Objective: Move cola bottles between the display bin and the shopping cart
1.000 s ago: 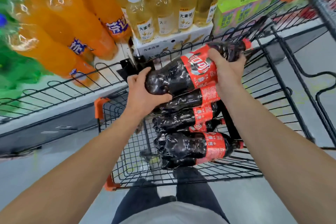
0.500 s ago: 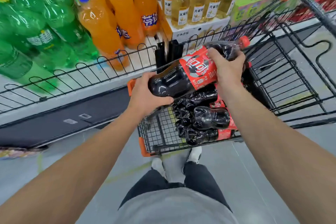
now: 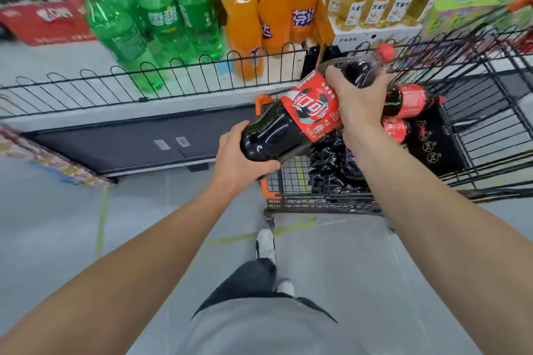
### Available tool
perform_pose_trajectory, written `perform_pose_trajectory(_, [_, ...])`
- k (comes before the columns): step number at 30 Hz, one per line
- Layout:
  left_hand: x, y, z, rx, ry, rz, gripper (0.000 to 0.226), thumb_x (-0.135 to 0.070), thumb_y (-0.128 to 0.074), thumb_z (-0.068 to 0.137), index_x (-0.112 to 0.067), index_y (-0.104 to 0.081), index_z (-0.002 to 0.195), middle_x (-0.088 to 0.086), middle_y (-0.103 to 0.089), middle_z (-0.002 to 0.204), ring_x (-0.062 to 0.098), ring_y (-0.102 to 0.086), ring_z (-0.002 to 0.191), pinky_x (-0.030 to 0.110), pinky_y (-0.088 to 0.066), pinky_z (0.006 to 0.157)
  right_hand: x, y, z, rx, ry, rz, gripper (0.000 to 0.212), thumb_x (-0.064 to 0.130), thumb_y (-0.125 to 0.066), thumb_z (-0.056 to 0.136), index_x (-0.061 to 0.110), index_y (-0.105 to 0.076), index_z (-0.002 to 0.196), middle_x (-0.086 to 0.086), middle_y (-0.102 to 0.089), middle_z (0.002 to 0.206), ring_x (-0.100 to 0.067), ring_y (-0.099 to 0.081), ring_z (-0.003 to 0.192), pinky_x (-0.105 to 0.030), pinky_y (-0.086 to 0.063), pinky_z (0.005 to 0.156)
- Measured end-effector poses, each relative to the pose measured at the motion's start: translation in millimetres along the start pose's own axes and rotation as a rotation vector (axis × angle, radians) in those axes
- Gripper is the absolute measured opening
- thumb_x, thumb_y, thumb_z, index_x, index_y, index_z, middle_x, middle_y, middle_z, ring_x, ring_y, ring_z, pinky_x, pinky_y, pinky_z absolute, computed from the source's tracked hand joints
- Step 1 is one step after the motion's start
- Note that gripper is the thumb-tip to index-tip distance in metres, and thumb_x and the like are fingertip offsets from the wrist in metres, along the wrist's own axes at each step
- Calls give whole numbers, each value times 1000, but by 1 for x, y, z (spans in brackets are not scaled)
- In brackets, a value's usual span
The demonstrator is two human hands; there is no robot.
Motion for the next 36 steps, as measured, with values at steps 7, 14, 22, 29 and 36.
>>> perform_pose_trajectory(7, [42, 62, -65, -156, 61, -33, 112, -26, -96, 54, -24, -38, 150, 0, -43, 131, 21, -42, 133, 45, -40, 112, -5, -57, -68, 149, 51, -28, 102, 50, -89, 50, 28, -44, 139, 2, -67, 120, -17, -74, 100, -45, -62, 89])
perform_pose_trajectory(14, [94, 159, -95, -276, 92, -48, 100, -39, -90, 47, -32, -48, 137, -3, -50, 126, 14, -51, 118, 32, -45, 100, -14, -156, -137, 272, 114, -62, 93, 45, -89, 59, 29, -42, 138, 4, -66, 121, -15, -73, 102, -43, -62, 92])
perform_pose_trajectory(22, [174, 308, -86, -317, 95, -89, 99, -39, -83, 47, -30, -47, 139, -1, -46, 127, 11, -47, 114, 21, -37, 96, -31, -318, -207, 302, 178, -68, 80, 35, -90, 70, 25, -45, 135, 6, -66, 116, -12, -73, 98, -42, -62, 91])
perform_pose_trajectory(29, [220, 416, -45, -319, 93, -54, 101, -50, -82, 41, -34, -48, 135, -3, -50, 125, 14, -50, 120, 34, -46, 102, -27, -436, -235, 278, 199, -99, 89, 45, -87, 58, 19, -47, 133, 3, -67, 115, -11, -71, 97, -41, -60, 93])
perform_pose_trajectory(36, [249, 480, 22, -330, 111, -65, 102, -51, -84, 42, -35, -46, 135, -3, -51, 129, 14, -53, 119, 37, -48, 103, -19, -531, -211, 286, 239, -111, 95, 55, -84, 47, 20, -49, 128, 2, -67, 118, -12, -71, 101, -42, -59, 95])
Point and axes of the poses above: each hand's wrist, its own z-axis towards the middle knuckle, its own y-axis out of the back of the hand, x = y × z, the point moved 5 cm from there along z, towards the middle knuckle
